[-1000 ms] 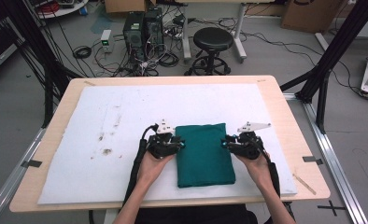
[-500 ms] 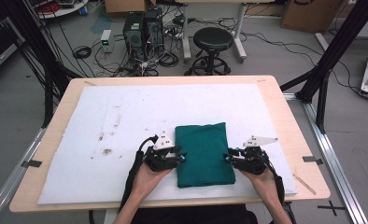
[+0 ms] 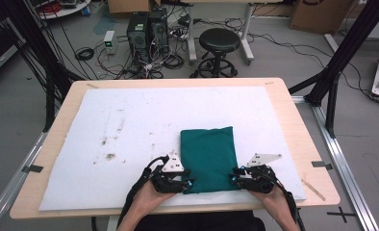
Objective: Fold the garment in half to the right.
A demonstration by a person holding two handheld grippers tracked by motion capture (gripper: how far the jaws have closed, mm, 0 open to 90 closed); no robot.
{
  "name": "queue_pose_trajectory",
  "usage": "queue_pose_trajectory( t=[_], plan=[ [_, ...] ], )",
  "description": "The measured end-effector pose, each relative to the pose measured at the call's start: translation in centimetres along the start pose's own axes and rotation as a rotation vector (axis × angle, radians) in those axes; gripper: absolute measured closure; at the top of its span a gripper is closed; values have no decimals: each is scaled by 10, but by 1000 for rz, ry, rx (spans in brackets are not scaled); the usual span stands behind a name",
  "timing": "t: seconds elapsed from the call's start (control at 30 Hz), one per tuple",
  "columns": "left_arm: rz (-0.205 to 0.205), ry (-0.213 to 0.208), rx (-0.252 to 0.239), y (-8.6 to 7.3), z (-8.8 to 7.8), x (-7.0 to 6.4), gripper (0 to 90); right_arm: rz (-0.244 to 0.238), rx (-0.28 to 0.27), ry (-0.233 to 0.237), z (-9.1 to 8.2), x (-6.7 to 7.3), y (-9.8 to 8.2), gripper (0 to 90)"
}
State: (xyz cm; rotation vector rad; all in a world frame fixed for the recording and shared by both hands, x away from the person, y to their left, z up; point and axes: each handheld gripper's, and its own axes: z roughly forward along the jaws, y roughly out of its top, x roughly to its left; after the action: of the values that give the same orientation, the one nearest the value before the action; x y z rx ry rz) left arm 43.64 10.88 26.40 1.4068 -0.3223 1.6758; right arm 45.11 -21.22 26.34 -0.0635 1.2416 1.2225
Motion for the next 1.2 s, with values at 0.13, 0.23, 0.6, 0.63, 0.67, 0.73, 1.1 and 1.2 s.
queue_pose_trajectory(
  t=[0.13,0.23,0.6,0.63,0.67,0.73,1.1,1.2],
  plan=[
    [-4,31,-31,0,-12,5,539,50,-52,-49,-8,-3,7,428],
    [-20,73,-71,-1,-25,13,457,91,-107,-73,-13,-11,12,363],
    [-137,233,-193,-19,-83,49,267,205,-326,-219,-34,-32,24,213],
    [-152,251,-202,-22,-88,53,257,207,-326,-229,-34,-34,22,212],
    [-169,266,-206,-26,-92,56,253,209,-320,-233,-34,-36,20,212],
    [-201,296,-216,-32,-99,62,246,216,-319,-234,-35,-40,18,212],
    [-287,429,-261,-58,-138,85,243,229,-306,-285,-45,-50,11,212],
    [-302,467,-281,-66,-152,89,243,242,-311,-294,-48,-54,9,212]
  ],
)
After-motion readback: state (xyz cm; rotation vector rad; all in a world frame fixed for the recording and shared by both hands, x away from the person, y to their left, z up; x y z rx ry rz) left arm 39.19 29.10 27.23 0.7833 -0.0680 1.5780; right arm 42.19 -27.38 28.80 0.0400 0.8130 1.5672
